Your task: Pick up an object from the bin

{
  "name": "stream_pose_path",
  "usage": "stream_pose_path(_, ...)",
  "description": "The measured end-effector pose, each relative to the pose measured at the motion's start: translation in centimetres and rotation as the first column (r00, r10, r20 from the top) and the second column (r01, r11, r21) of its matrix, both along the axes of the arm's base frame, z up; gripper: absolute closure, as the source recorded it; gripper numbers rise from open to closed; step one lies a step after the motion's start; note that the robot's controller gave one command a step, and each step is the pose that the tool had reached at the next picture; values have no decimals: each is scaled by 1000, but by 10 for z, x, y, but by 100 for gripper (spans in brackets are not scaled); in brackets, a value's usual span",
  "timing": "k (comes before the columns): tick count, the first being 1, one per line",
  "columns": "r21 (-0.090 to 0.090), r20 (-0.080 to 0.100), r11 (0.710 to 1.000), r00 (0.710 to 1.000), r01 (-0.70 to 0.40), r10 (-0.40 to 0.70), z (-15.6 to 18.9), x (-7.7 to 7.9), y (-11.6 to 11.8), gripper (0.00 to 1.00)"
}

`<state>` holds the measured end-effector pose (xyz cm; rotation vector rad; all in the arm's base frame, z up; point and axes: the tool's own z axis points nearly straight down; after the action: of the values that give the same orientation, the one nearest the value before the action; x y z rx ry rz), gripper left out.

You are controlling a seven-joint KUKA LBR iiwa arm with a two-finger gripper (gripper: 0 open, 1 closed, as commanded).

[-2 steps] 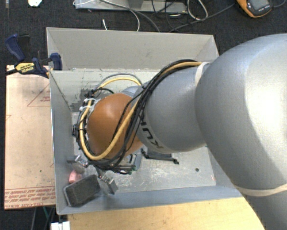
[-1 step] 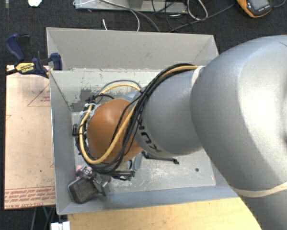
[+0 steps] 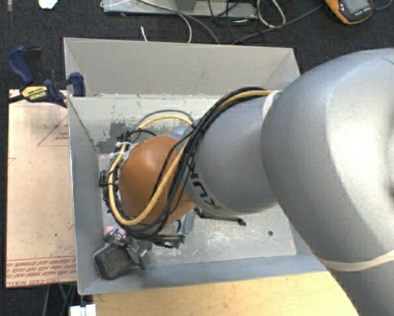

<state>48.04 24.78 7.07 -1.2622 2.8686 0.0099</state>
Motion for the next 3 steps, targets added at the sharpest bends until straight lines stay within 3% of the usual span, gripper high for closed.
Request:
stream_pose_path(1,-1,-4,1000,1000,1,-1,12,-2,0,100)
stream_pose_path(2,2,-2,1000,1000,4,-4,92,-1,1,100)
stream_pose_path(3,0,-7,1000,1000,4,-4,96,-2,0,100)
